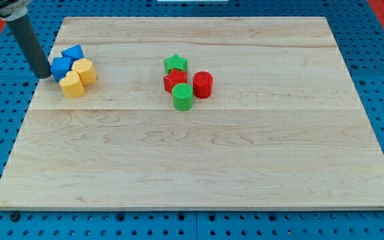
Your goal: Move the blue blocks towards the top left of the board
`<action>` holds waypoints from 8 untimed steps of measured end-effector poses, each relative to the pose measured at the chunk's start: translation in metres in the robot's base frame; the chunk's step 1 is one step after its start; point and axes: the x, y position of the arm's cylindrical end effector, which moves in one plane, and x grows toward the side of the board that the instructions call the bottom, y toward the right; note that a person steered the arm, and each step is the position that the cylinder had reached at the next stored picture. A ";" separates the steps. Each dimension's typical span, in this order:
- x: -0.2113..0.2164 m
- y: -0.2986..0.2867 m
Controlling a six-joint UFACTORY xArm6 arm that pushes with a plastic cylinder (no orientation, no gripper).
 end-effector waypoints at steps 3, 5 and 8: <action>0.056 0.000; 0.010 0.021; -0.036 0.062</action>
